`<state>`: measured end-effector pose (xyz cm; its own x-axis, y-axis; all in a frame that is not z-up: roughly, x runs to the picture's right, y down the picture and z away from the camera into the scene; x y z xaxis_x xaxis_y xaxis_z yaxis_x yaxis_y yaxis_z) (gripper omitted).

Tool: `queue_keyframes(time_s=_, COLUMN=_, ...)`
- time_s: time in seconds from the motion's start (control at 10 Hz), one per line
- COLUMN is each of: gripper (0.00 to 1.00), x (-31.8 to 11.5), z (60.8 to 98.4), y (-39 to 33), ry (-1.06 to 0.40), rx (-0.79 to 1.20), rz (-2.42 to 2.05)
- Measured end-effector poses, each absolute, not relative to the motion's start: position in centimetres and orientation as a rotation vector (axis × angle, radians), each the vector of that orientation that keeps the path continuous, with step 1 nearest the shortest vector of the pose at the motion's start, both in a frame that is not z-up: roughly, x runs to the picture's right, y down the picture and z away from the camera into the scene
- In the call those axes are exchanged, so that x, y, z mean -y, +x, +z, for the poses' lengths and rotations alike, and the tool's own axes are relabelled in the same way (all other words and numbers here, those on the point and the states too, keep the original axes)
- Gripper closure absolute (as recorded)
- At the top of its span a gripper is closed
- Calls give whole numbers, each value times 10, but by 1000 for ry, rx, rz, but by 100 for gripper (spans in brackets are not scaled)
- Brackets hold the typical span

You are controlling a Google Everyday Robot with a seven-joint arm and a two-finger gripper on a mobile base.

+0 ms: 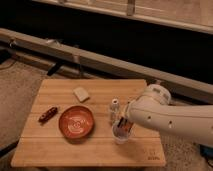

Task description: Place the eraser in the ceramic cup

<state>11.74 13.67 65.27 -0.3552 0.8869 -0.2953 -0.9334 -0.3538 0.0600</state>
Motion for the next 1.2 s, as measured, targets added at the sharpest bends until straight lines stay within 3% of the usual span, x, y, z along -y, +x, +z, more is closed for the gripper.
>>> queue_keyframes(time_s=0.6, gripper=97, x=-160, z=670, y=98, ry=-329, rx=-246, rz=1898)
queue_keyframes(time_s=1.2, gripper=36, x=-161, z=670, y=98, ry=-329, rx=-245, rz=1901)
